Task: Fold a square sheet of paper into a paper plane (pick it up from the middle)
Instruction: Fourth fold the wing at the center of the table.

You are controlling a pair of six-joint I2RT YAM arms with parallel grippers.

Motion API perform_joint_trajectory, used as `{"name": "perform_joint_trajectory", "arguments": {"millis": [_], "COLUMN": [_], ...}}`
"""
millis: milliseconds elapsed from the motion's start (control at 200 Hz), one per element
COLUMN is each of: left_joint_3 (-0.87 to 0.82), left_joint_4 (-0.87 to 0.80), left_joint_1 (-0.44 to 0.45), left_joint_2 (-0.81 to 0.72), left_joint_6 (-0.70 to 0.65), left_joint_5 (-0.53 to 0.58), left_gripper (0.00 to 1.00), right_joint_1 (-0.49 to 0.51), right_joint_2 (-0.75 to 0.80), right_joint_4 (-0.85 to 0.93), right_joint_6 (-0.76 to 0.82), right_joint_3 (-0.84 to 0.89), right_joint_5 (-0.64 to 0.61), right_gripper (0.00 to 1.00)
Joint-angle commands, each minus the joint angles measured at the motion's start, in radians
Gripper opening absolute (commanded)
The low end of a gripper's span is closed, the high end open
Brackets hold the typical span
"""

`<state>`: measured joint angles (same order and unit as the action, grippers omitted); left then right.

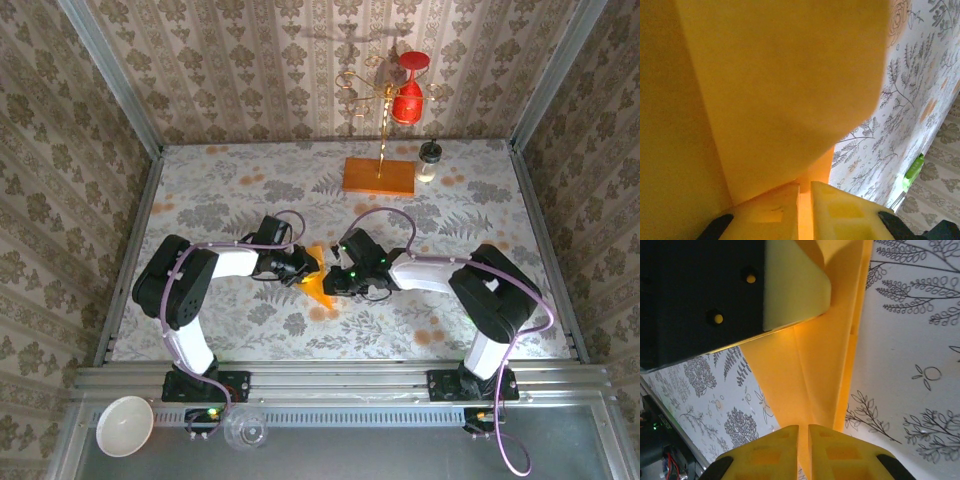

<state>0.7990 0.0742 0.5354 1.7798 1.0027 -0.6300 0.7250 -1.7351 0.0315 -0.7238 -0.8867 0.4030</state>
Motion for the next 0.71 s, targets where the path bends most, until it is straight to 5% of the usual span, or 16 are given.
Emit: {"name": "perform_joint_trajectory", "arguments": {"millis": [0,700], "left_joint_3": [0.002,0.022], "left_joint_4": [0.025,0.041], "left_joint_1": [0.006,0.02], "left_joint_2": [0.034,0.037], "left_joint_6": [0.047,0.045], "left_joint_5": [0.025,-0.007], "left_gripper": [0.16,0.18], "right_joint_1": [0.006,0.005], "right_joint_2": [-0.023,-0.089], "right_joint_4": [0.001,0.029], "right_joint_6": [-0.025,-0.046], "right_joint_3": [-0.036,-0.036], "right_joint_5": [0.004,-0.002], "right_gripper": [0.15,0.14]}}
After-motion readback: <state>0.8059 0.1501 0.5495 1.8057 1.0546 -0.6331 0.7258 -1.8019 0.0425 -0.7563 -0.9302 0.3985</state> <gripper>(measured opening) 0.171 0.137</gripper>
